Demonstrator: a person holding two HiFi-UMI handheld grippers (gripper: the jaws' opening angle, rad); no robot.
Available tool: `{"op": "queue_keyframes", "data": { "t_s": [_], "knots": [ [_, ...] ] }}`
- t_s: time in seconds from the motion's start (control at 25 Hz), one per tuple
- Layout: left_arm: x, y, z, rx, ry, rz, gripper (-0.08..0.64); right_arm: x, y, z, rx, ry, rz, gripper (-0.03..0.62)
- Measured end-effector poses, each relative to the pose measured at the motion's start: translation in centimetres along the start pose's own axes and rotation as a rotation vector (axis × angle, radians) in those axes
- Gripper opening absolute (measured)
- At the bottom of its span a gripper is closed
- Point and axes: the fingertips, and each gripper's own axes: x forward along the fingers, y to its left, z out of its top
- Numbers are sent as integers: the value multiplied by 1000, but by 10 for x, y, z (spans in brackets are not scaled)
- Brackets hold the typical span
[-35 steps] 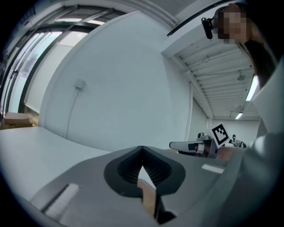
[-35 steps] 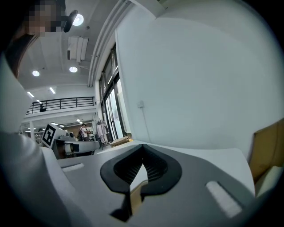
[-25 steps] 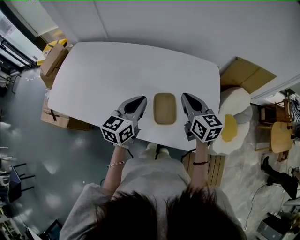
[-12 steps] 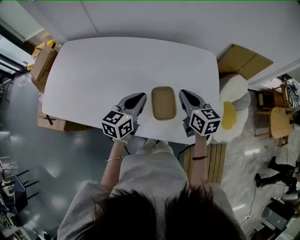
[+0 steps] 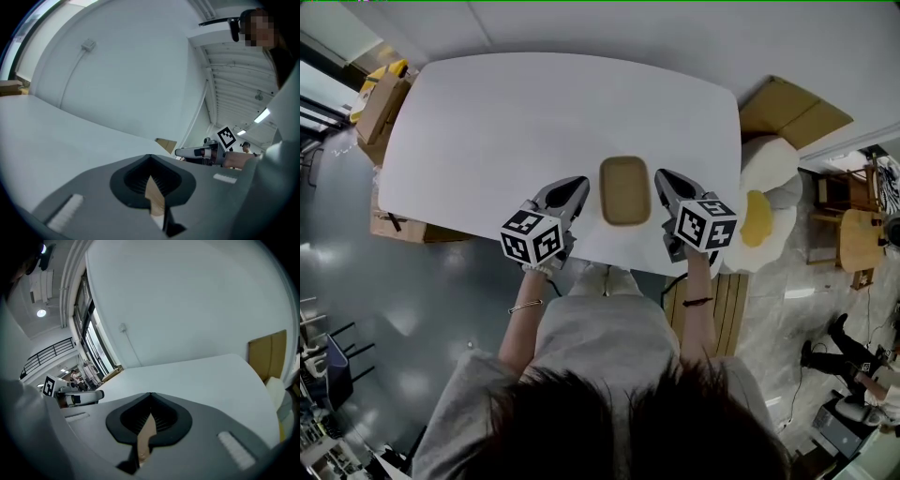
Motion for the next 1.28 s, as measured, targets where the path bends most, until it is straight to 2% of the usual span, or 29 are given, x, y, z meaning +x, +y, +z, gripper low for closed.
{"op": "queue_keyframes", "data": {
  "t_s": [0.24,0.48,0.6,1.0,1.28],
  "knots": [
    [2,9,-11,-32,25,7,-9,8,-3,-14,8,71,0,14],
    [3,17,-23,-66,36,17,-9,13,-13,-33,20,134,-49,14],
    [2,18,-31,-81,46,20,-9,14,-15,-42,31,166,-62,61],
    [5,21,-47,-110,72,16,-9,23,-21,-63,79,226,-74,101],
    [6,23,-51,-123,80,21,-9,31,-22,-69,94,246,-75,104]
  ]
}}
